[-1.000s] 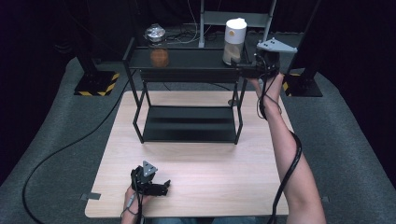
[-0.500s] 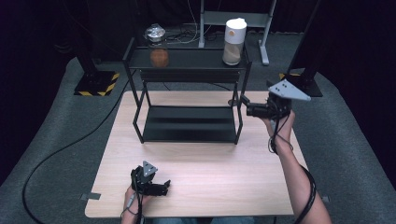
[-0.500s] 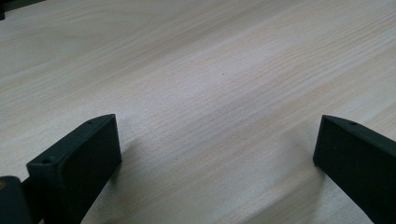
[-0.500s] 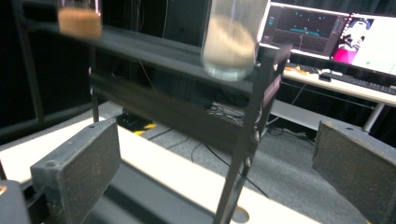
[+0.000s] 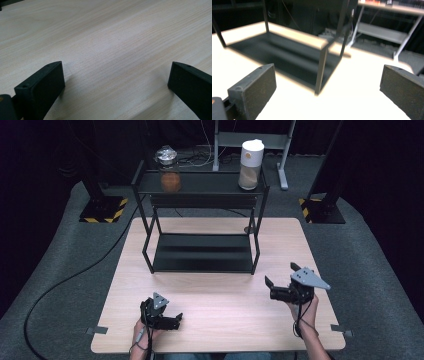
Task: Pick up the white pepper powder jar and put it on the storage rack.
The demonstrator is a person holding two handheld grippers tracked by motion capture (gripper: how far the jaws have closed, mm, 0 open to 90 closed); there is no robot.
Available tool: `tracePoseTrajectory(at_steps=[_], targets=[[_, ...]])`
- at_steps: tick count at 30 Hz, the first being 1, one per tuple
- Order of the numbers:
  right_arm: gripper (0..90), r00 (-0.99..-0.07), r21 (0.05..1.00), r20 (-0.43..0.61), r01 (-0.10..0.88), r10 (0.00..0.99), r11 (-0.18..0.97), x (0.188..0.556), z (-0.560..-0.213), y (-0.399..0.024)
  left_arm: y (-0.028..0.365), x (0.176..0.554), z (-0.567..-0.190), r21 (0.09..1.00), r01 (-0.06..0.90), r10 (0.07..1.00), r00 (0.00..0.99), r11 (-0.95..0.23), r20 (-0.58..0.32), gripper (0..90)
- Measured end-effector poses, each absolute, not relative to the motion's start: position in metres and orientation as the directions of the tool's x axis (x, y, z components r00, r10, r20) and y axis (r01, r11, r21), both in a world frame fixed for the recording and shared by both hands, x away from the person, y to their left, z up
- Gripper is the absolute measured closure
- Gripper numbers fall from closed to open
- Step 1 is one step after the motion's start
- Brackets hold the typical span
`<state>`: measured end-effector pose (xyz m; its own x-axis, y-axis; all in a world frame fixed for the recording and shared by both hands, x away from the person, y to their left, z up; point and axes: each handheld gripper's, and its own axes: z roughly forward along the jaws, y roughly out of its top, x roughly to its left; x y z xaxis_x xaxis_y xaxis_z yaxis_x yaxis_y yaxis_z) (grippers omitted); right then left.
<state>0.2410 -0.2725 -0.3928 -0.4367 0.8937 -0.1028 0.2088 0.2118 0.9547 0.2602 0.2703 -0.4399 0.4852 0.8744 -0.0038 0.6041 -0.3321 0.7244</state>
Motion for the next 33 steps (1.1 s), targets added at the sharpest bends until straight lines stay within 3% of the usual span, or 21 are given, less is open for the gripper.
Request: tracePoseTrajectory(at_steps=[6, 12, 33], targets=[[0.0, -0.393, 0.919, -0.066, 0.334, 0.917, 0.209, 0.227, -0.434, -0.275, 0.27, 0.26, -0.44, 0.724, 0.604, 0.874, 0.485, -0.332, -0.004, 0.3], [0.0, -0.363, 0.899, -0.027, 0.399, 0.932, 0.181, 0.218, -0.451, -0.281, 0.27, 0.26, -0.44, 0.724, 0.604, 0.874, 0.485, -0.332, -0.004, 0.3], [0.0, -0.362, 0.891, -0.033, 0.411, 0.932, 0.192, 0.216, -0.462, -0.281, 0.27, 0.26, -0.44, 0.724, 0.603, 0.872, 0.489, -0.335, -0.003, 0.3]])
